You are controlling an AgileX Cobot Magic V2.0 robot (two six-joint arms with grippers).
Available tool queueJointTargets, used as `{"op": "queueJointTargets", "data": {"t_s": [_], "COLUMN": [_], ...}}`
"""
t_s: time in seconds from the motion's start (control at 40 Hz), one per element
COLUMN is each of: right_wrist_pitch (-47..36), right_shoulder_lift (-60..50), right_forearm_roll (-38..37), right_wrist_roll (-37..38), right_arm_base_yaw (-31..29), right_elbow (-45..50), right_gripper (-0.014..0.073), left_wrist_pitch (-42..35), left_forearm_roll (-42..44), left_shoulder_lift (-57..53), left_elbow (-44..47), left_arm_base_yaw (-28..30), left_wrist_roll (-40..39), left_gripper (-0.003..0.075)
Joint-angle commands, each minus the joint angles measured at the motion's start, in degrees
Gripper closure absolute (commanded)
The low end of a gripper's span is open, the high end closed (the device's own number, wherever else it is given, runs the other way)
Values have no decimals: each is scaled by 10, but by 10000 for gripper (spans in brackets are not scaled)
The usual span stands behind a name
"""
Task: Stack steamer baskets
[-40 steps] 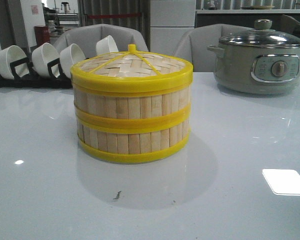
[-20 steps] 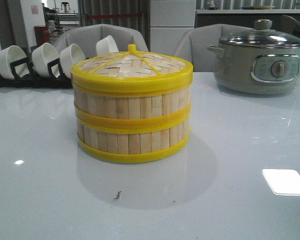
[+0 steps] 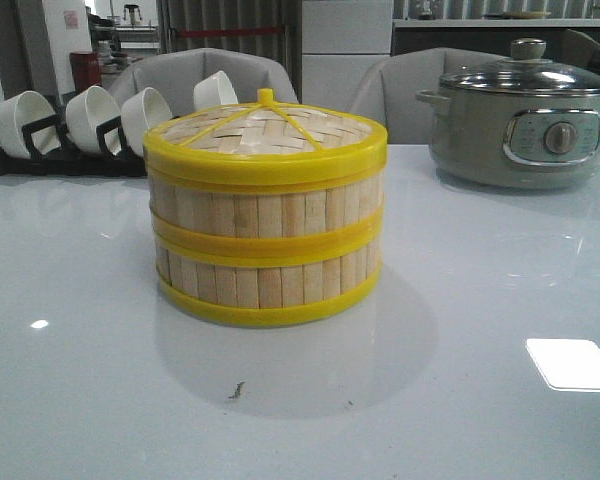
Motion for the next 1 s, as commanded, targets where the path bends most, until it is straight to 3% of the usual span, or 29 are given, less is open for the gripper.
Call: {"op": "queueJointTargets", "data": {"t_s": [0.0, 0.28, 0.55, 0.72, 0.97], "right_wrist_pitch": [-51, -51, -51, -51, -51], "right_shoulder_lift": [2, 2, 2, 2, 2], "right_forearm_roll": [-4, -4, -4, -4, -4], "right_wrist_roll": [-6, -6, -6, -6, -6], "right_arm_base_yaw": [-4, -4, -4, -4, -4], "right_elbow": [-16, -16, -16, -16, -16], "right_gripper": [545, 545, 545, 545, 545], "left_wrist_pitch": [-94, -201, -291, -237, -234], "left_forearm_roll": [-30, -30, -29, -8, 21], "left_shoulder_lift": [-43, -136, -198, -240, -244], "left_elbow": [24, 170, 294, 311, 311], "left_arm_base_yaw": [28, 83, 95, 95, 95], "left_wrist_roll": [25, 31, 31, 36, 36], "left_gripper": [633, 633, 633, 633, 633]}}
